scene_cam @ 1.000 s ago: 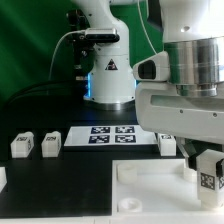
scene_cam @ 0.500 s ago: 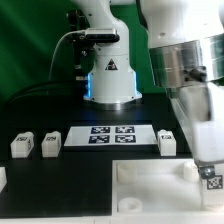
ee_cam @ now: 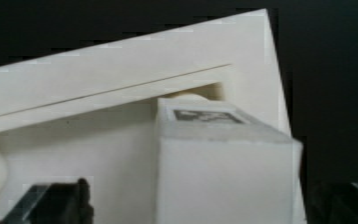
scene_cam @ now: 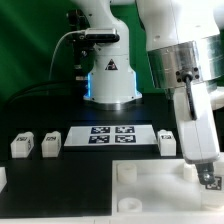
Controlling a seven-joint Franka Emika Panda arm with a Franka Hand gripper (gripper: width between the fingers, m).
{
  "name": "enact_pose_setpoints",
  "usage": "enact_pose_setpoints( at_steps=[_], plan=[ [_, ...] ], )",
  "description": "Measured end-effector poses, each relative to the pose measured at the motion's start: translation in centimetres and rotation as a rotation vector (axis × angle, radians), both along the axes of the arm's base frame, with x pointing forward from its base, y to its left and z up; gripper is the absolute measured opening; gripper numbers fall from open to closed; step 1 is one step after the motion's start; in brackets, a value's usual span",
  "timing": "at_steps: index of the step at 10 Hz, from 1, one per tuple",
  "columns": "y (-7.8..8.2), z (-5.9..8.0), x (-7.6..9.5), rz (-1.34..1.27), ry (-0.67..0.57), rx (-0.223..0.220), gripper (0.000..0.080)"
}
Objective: Assemble one leg
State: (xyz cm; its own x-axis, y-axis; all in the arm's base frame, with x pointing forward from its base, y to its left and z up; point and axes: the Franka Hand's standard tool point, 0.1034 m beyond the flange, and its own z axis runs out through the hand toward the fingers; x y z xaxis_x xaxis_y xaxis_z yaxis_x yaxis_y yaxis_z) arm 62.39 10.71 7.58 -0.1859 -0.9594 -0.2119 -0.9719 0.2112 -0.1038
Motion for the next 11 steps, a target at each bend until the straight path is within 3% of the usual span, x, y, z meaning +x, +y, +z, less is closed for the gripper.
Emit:
enact_pose_setpoints(
  at_steps=[2,6,8,10,11],
  plan=[
    [0.9,0.1,0.0,0.376,-0.031,-0.087,0.0648],
    [0.5,-0.1,0.0,0.780,-0.094,-0.149,0.0649],
    [1.3,0.5,0.9,1.216,-0.158,-0.230,0.0649],
    [1.6,0.8,1.2,1.335,-0.165,-0.237,0.0649],
    [1.6,0.8,1.2,1.294,-0.157,-0.232,0.0540]
  ],
)
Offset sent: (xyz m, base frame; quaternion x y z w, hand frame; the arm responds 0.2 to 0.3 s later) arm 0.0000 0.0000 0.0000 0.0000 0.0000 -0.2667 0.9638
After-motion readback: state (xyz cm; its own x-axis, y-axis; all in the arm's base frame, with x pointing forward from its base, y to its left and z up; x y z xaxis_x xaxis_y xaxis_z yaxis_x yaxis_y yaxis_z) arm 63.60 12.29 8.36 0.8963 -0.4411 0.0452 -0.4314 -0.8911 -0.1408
